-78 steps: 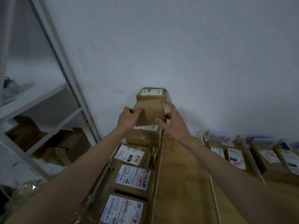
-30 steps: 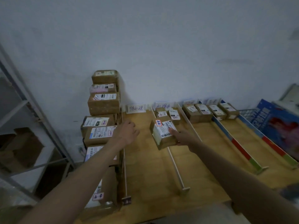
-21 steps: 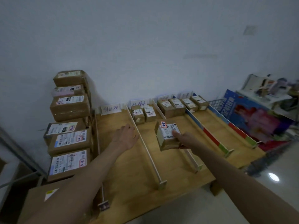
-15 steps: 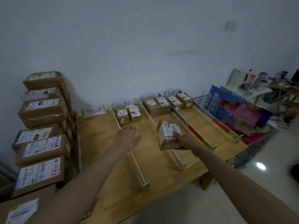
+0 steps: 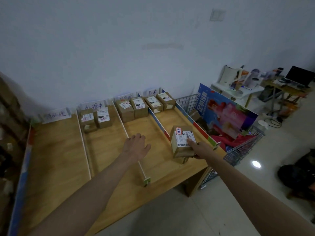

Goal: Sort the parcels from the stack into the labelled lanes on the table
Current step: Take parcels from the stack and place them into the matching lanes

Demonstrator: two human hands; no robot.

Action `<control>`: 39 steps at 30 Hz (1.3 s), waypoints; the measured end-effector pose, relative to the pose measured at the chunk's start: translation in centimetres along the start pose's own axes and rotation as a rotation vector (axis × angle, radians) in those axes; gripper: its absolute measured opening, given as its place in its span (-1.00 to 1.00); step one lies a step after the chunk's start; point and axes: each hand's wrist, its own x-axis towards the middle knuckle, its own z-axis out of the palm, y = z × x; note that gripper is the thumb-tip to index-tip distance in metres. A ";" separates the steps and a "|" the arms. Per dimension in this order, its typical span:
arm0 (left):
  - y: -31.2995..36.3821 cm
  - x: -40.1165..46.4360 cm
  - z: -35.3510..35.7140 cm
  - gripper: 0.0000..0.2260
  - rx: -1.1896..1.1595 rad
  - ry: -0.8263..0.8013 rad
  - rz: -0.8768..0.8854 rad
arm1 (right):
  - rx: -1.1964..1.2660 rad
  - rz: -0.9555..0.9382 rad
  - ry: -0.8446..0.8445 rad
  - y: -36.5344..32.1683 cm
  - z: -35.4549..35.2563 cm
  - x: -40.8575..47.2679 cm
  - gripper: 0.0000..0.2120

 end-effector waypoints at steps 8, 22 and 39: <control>2.9 7.4 0.1 -0.52 0.026 0.046 -0.049 | 0.015 0.011 -0.011 -0.2 -3.0 7.8 -0.51; 2.4 24.9 2.7 -0.55 -0.055 0.075 -0.144 | -0.147 0.024 -0.057 -5.5 -3.7 27.1 -0.47; 0.5 34.1 7.4 -0.51 -0.042 0.056 -0.347 | -0.274 0.015 -0.314 -9.1 3.0 44.6 -0.43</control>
